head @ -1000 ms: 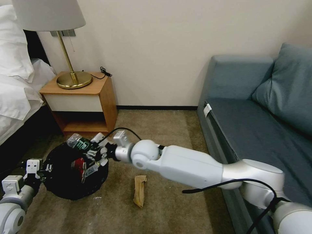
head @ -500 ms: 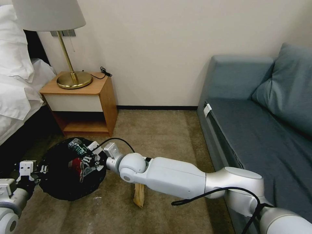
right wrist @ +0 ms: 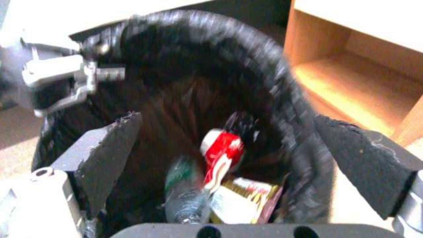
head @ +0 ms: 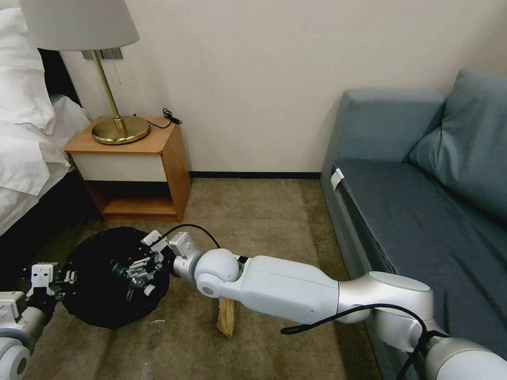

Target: Pick up the trash bin, then pick up the garbage on the floor and place it into the trash bin.

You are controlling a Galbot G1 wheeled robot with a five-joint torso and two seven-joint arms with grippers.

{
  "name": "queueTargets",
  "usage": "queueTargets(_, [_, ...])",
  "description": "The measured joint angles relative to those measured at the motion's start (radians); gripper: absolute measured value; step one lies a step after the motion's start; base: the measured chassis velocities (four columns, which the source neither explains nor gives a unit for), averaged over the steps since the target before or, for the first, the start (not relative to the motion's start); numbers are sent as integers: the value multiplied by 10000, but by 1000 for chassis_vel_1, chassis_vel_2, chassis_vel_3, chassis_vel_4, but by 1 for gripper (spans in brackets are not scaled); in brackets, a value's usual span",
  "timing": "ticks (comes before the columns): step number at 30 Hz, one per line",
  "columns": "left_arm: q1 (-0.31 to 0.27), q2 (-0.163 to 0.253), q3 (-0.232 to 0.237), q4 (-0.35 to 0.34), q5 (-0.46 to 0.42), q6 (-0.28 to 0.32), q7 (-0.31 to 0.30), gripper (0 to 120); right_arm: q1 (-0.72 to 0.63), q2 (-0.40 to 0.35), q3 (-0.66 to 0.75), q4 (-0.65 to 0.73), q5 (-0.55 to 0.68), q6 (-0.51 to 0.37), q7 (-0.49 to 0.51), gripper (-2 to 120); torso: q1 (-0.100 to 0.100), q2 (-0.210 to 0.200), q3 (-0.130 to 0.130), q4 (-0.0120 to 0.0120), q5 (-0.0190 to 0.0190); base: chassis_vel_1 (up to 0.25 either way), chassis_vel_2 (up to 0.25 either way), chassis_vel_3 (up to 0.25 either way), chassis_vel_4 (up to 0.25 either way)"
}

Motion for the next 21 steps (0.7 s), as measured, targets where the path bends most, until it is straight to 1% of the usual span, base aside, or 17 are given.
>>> queueTargets(2, [45,18,-25,6,1,-12,23,1,41,-69,61,80,43,-37,15,100,0,0,0,-1,0,0,0,0,0])
queueTargets(4, [331,101,-250,6,1,-75,91,1,128,-394,241,264,155,-261,52,100,0,0,0,-1,0,0,0,0,0])
queueTargets(5, [331,101,-250,6,1,-75,91,1,128,-394,241,264,155,-261,52,100,0,0,0,-1,0,0,0,0,0])
queueTargets(6, [563,156,-454,5,3,-131,148,1,141,-593,335,311,172,-418,103,100,0,0,-1,-1,1,0,0,0,0])
queueTargets(7, [563,156,-454,5,3,-131,148,1,141,-593,335,311,172,-418,103,100,0,0,-1,-1,1,0,0,0,0])
queueTargets(8, [859,193,-722,6,4,-242,248,1,111,-828,460,336,175,-630,218,100,0,0,-1,0,1,0,0,0,0])
queueTargets(10, [1289,198,-1115,17,-15,-455,384,1,-88,-1085,661,274,152,-903,404,100,0,0,-1,-1,2,0,0,0,0])
queueTargets(11, [1289,198,-1115,17,-15,-455,384,1,-88,-1085,661,274,152,-903,404,100,0,0,-1,-1,2,0,0,0,0])
queueTargets(13, [1735,188,-1446,69,-94,-813,706,1,-386,-1284,924,125,129,-1193,647,100,0,0,-1,1,2,0,0,0,0])
queueTargets(14, [1735,188,-1446,69,-94,-813,706,1,-386,-1284,924,125,129,-1193,647,100,0,0,-1,1,2,0,0,0,0])
queueTargets(15, [1930,179,-1593,145,-192,-1081,986,1,-600,-1371,1114,6,123,-1381,732,100,0,0,0,3,2,0,0,0,0])
queueTargets(16, [1930,179,-1593,145,-192,-1081,986,1,-600,-1371,1114,6,123,-1381,732,100,0,0,0,3,2,0,0,0,0])
queueTargets(17, [2021,178,-1667,247,-251,-1341,1229,1,-817,-1422,1302,-179,105,-1504,752,100,0,0,-1,1,2,0,0,0,0])
queueTargets(18, [2021,178,-1667,247,-251,-1341,1229,1,-817,-1422,1302,-179,105,-1504,752,100,0,0,-1,1,2,0,0,0,0])
queueTargets(19, [2086,184,-1698,317,-283,-1546,1464,1,-1027,-1433,1465,-415,36,-1521,756,100,0,0,-1,-2,2,0,0,0,0])
queueTargets(21, [2223,206,-1700,382,-315,-1865,1911,1,-1422,-1429,1694,-796,-100,-1536,753,100,0,0,0,-1,1,0,0,0,0])
